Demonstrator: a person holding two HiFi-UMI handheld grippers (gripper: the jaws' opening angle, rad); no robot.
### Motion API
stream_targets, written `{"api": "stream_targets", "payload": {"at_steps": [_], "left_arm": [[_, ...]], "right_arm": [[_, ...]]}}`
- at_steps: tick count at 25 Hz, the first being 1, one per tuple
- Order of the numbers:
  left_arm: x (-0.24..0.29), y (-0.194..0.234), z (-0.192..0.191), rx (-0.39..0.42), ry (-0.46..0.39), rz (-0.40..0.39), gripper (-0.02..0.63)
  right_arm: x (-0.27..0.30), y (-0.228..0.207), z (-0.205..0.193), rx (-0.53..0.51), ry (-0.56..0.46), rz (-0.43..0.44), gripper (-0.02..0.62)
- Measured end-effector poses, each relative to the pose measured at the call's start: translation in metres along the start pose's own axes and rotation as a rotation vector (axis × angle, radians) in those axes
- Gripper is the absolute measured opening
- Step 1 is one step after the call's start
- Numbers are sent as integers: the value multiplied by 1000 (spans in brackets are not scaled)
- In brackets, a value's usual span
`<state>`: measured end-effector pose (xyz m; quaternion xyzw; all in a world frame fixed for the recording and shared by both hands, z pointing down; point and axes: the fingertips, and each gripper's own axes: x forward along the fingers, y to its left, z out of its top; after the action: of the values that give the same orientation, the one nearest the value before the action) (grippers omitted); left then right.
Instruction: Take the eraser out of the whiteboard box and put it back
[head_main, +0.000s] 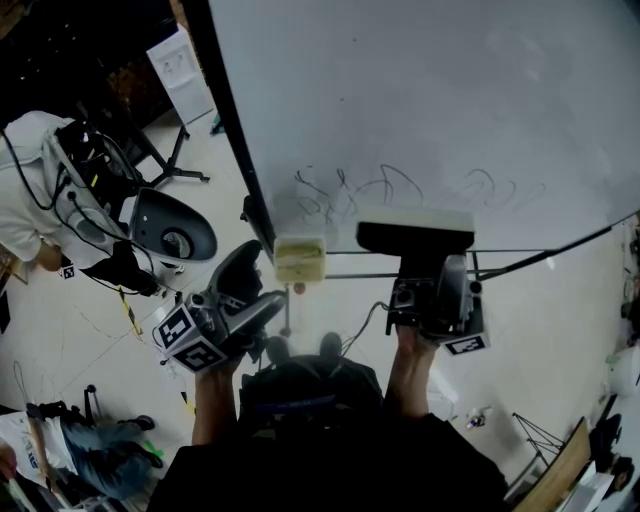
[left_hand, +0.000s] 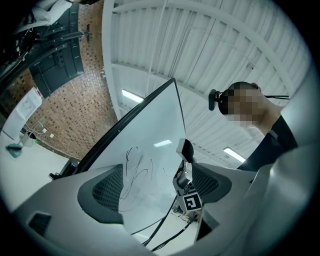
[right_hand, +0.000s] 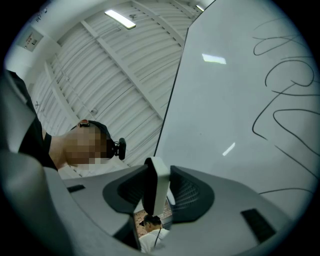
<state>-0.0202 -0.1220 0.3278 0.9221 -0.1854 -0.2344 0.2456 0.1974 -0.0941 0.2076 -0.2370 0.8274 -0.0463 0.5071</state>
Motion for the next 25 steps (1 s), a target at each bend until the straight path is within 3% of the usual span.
{"api": "stream_targets", "payload": {"at_steps": [14, 25], "left_arm": [[10, 0, -9, -5, 7, 41, 428], [4, 11, -7, -12, -11, 83, 428]], "right_arm": [[-6, -11, 10, 24, 5, 17, 156], [-3, -22, -24, -2, 131, 8, 156]]}}
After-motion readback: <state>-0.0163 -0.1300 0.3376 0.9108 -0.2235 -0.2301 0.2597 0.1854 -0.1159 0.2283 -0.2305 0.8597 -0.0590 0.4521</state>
